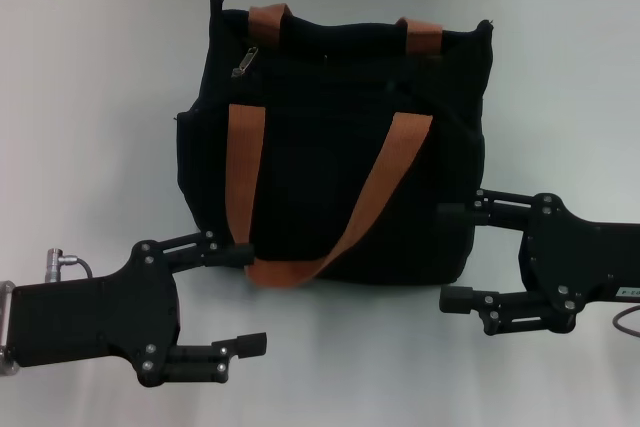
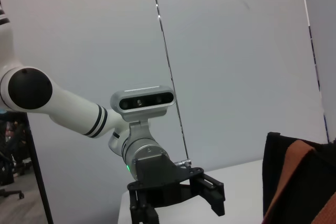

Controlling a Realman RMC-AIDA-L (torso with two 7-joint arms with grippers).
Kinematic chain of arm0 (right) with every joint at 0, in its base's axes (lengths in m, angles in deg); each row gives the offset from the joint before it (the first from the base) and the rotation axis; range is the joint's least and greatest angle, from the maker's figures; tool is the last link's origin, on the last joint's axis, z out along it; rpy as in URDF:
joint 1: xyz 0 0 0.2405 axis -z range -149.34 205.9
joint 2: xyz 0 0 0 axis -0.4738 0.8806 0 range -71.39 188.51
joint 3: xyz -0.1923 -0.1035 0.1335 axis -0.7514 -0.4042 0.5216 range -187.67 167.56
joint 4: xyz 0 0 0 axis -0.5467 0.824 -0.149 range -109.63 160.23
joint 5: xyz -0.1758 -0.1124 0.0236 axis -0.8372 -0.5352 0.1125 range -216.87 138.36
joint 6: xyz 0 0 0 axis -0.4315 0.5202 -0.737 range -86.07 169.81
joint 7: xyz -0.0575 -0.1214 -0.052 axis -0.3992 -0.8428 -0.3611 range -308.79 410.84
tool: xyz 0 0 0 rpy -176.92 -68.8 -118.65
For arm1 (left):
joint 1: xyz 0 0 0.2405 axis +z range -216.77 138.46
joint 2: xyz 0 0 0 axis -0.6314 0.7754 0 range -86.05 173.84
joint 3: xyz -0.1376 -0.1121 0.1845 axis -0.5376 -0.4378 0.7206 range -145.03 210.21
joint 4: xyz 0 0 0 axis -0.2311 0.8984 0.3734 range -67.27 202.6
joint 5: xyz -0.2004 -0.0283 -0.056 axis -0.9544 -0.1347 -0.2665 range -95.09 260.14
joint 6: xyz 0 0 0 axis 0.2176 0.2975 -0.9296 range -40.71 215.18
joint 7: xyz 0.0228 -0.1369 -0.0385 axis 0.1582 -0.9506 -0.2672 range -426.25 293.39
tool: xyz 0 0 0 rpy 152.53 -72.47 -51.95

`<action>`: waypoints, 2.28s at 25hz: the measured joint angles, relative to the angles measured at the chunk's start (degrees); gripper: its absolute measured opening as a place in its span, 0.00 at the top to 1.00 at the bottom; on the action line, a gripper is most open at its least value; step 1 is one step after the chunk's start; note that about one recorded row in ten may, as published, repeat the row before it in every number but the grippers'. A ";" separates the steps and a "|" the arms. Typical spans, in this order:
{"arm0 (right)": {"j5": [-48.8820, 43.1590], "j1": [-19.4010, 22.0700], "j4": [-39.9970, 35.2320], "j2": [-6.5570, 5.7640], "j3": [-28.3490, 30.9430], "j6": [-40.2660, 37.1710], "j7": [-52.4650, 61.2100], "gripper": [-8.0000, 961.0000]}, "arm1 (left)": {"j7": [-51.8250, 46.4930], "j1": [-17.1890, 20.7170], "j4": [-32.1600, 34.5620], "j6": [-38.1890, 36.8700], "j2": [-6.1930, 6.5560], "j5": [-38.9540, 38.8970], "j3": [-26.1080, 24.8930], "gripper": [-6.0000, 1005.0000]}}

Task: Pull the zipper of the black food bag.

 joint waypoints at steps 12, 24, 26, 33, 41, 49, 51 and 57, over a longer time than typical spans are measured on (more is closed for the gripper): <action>0.27 -0.23 1.18 -0.06 -0.01 0.07 -0.07 0.15 | 2.49 0.08 -2.15 0.00 -0.07 -0.17 -1.77 0.19; 0.80 0.47 1.47 -0.09 0.09 0.04 -0.09 0.15 | 21.34 1.60 -9.58 13.99 -0.20 -0.35 -31.65 0.19; 0.92 0.47 1.47 -0.09 0.09 0.04 -0.09 0.15 | 25.19 0.49 -11.82 18.57 -0.23 -0.33 -33.31 0.19; 1.35 0.57 1.45 -0.14 0.08 -0.34 0.21 0.15 | 40.54 -3.00 -19.12 23.47 -0.46 0.15 -33.03 0.19; 1.36 0.38 1.45 -0.17 0.08 -0.46 0.44 0.15 | 54.68 -6.67 -28.10 24.53 -0.54 -0.35 -37.28 0.19; 2.47 0.17 1.98 -0.19 0.08 -0.03 0.45 0.15 | 67.00 -9.17 -34.85 25.84 -0.53 -0.39 -46.12 0.19; 2.79 0.28 2.06 -0.23 0.08 -0.01 0.45 0.15 | 67.64 -9.48 -35.47 25.79 -0.57 -0.39 -48.29 0.19; 2.90 0.73 2.07 -0.22 0.26 0.03 0.23 0.15 | 71.70 -7.92 -37.14 22.39 -0.61 -0.39 -50.99 0.19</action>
